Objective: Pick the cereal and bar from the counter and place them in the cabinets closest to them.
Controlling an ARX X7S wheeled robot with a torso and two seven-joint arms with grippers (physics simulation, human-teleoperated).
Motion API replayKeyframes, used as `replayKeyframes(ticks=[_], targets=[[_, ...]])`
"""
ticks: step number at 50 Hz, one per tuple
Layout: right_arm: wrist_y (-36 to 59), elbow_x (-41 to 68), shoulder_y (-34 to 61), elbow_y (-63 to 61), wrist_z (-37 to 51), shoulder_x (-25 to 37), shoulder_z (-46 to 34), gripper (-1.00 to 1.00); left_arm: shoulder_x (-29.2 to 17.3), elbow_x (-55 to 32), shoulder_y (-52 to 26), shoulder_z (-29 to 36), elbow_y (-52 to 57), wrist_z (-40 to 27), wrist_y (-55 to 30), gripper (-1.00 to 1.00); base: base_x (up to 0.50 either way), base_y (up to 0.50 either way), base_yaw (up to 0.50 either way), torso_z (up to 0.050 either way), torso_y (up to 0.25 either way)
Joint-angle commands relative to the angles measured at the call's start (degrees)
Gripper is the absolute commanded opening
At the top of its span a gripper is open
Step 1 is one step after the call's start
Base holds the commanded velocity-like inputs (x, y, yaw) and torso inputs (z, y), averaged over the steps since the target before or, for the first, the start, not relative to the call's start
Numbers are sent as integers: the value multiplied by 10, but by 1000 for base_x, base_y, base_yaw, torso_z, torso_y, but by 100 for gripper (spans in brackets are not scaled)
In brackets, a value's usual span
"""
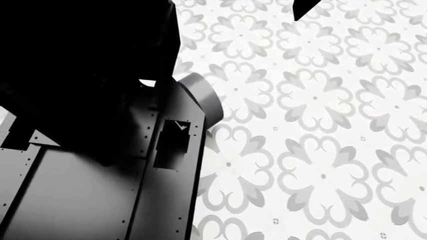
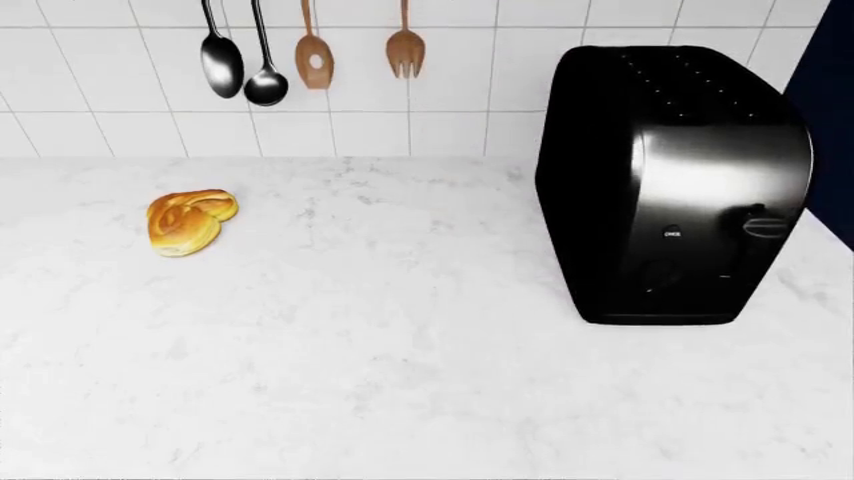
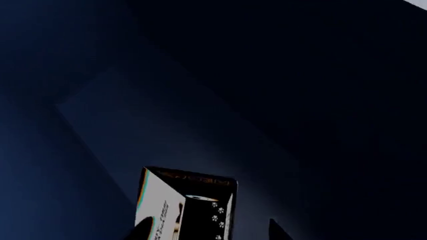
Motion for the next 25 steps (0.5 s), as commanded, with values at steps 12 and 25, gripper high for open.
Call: replayKeyframes(ticks=[12, 25], targets=[[-50, -39, 59, -30, -44, -7, 120, 100, -1, 1, 0, 11, 0, 8, 2, 100, 0, 0, 0, 0, 0], [2, -15, 59, -111, -50, -7, 161, 100, -1, -2, 1, 16, 0, 12, 5, 100, 0, 0, 0, 0, 0]])
